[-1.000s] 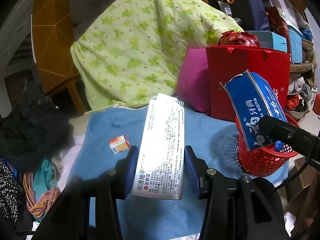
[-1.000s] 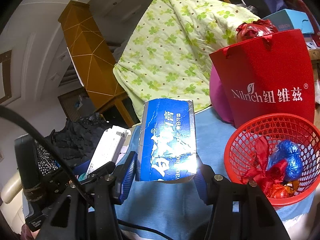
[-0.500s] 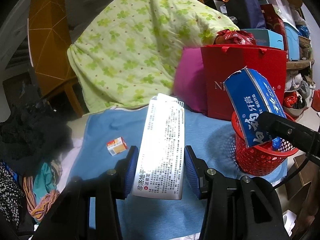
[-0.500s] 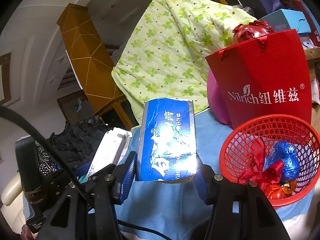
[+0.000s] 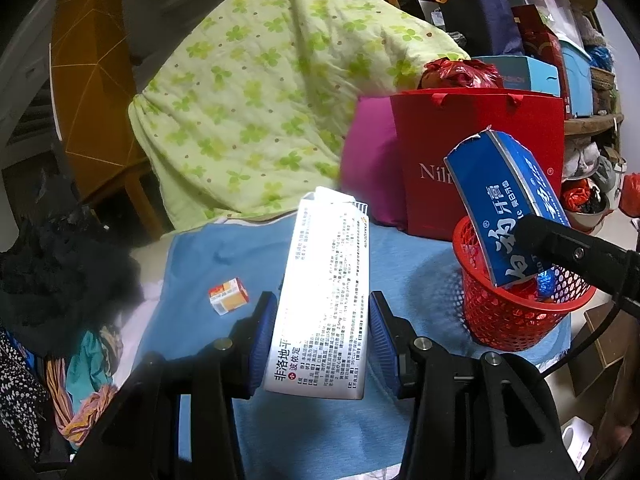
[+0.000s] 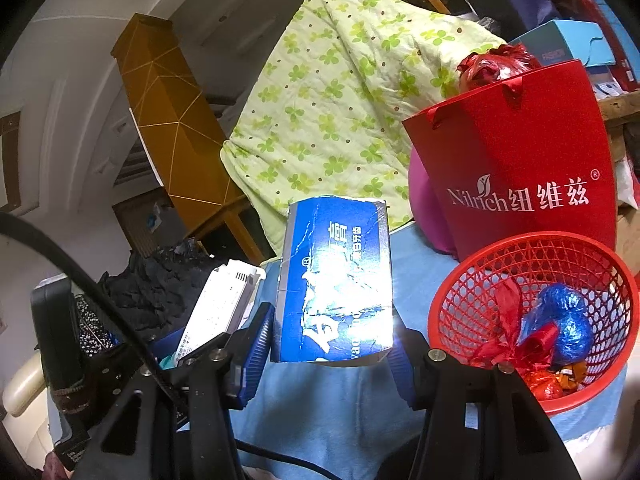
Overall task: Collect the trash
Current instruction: 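Bring the toothpaste box and white medicine box down over the basket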
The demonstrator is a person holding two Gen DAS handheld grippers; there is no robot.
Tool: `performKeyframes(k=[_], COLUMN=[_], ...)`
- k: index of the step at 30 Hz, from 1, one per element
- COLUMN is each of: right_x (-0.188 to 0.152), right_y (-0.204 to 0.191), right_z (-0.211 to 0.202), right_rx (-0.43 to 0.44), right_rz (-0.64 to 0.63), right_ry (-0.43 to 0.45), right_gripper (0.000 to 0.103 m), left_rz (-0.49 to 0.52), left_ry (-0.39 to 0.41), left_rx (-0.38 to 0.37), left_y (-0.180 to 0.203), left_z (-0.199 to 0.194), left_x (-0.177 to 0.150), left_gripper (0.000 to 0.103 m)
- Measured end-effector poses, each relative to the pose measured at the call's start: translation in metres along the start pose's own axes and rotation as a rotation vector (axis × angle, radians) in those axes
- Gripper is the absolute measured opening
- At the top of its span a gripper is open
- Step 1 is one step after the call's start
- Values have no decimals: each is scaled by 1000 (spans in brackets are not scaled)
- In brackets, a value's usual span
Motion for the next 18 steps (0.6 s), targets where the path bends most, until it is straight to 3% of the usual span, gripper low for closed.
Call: performKeyframes(k=[18], right_x=[4], right_y=[15], right_z=[-15], right_rx=[-17], right_rz=[23], right_ry=[28], right_gripper=[56], left_rz=[38], left_ry=[7], left_rx=[-22], left_y=[19], left_z=[-4], left_x=[4], left_gripper=[48])
Point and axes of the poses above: each gripper's, at about its wrist camera, not at the fingertips, and z roughly the way its jaws point, y to its right, x to its top, the point moved 10 cm from there along z, roughly the way its jaws point, and after that the axes turned 1 degree about y, right-handed, at the moved point
